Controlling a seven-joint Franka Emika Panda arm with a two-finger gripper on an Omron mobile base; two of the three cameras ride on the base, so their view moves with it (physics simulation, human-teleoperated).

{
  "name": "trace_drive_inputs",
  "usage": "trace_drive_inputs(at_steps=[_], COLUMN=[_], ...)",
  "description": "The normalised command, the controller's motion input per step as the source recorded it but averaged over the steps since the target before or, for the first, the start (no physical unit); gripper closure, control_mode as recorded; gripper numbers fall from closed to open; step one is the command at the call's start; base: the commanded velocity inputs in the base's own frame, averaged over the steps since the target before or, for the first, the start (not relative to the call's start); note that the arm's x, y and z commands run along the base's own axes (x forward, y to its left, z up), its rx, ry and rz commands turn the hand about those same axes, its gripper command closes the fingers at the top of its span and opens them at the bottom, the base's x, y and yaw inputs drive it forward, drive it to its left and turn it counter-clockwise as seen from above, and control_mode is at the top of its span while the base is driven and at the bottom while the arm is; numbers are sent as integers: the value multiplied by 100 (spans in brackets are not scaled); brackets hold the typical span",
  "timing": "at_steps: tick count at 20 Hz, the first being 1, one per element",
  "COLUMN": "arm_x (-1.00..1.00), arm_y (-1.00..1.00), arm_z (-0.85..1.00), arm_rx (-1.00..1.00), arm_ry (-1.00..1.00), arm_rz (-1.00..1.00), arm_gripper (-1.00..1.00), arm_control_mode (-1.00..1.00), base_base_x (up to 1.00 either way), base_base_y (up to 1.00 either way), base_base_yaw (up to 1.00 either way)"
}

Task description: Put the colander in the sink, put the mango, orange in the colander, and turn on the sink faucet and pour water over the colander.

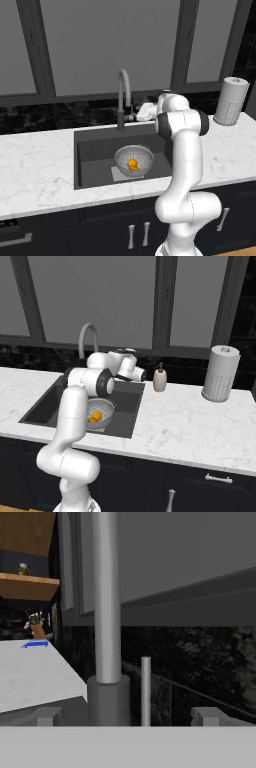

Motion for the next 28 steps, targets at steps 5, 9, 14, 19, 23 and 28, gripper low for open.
trace_drive_inputs(at_steps=[5,9,14,19,23,28], arm_x=[23,4,0,13,24,24], arm_y=[6,20,23,2,-2,-3], arm_z=[0,-4,0,-7,-3,0], arm_rx=[0,0,0,0,0,0], arm_ry=[0,0,0,0,0,0], arm_rz=[0,0,0,-4,-13,-13], arm_gripper=[-100,-100,-100,-100,-100,-100], arm_control_mode=[-100,-100,-100,-100,-100,-100], base_base_x=[0,0,0,0,0,0], base_base_y=[0,0,0,0,0,0], base_base_yaw=[0,0,0,0,0,0])
